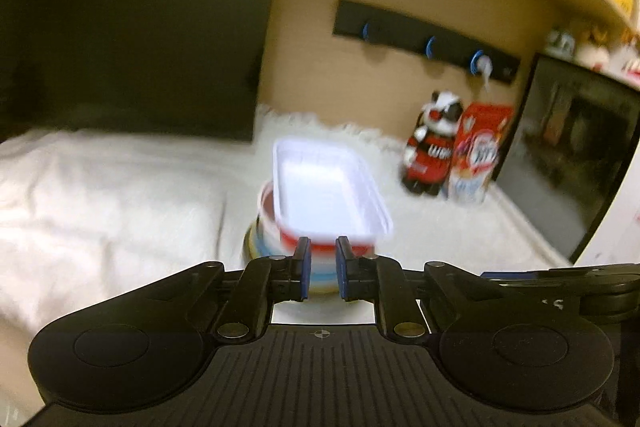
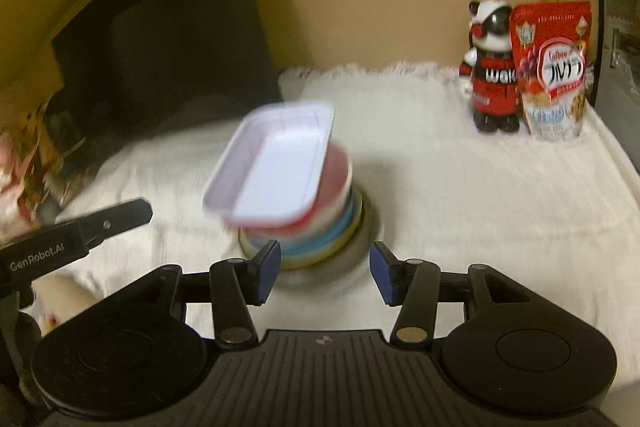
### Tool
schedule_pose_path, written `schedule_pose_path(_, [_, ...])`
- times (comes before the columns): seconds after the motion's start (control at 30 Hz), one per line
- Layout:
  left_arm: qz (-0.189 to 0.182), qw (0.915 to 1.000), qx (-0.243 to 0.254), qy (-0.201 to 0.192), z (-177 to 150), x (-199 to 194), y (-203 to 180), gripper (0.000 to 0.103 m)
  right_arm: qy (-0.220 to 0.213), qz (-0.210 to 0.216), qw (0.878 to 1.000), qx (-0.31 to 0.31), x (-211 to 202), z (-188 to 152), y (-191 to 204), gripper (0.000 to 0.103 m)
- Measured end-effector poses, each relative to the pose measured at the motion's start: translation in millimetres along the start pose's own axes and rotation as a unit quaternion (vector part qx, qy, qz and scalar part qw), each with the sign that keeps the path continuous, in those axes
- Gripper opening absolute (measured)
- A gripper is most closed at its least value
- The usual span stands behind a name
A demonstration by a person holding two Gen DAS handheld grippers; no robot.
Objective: Organize plates and bowls
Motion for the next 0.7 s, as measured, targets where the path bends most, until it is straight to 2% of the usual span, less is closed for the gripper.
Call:
schedule_pose_path(0.13, [0.050,0.9986,0.020,0.004,-22.8,-14.1,-18.8,0.016,0.028,0.009,1.000,-0.004,-10.1,-35.3,-3.8,0.049])
schedule_pose_path(0.17, [0.050,0.9984,0.021,0.011,-26.5,-15.9,-23.8,0.016,0.034,0.008,0.999,-0.003,-12.6,-41.5,-5.1,0.049])
schedule_pose_path(0.27, [0.018,0.9989,-0.004,0.042,-36.0,-16.2,-38.3,0.016,0.038,0.011,0.999,-0.009,-22.4,-51.8,-5.5,0.049])
schedule_pose_path(0.47, [0.025,0.9987,0.018,0.042,-38.2,-22.2,-53.7,0.016,-0.003,0.000,1.000,-0.019,-46.3,-45.5,-8.9,0.050])
schedule_pose_path(0.7, [0.027,0.9977,0.008,0.061,-49.5,-22.0,-55.0,0.016,-0.007,0.014,1.000,-0.020,-57.6,-44.5,-7.7,0.051])
Point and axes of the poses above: each gripper's, at about its wrist camera, not at the fingertips, and x roughly the way its jaws point, y to its left, z to its top, the point moved 10 cm from there along x, roughly the way its jaws point, and after that the axes turned 11 degrees about -z, right-handed, at the moved point
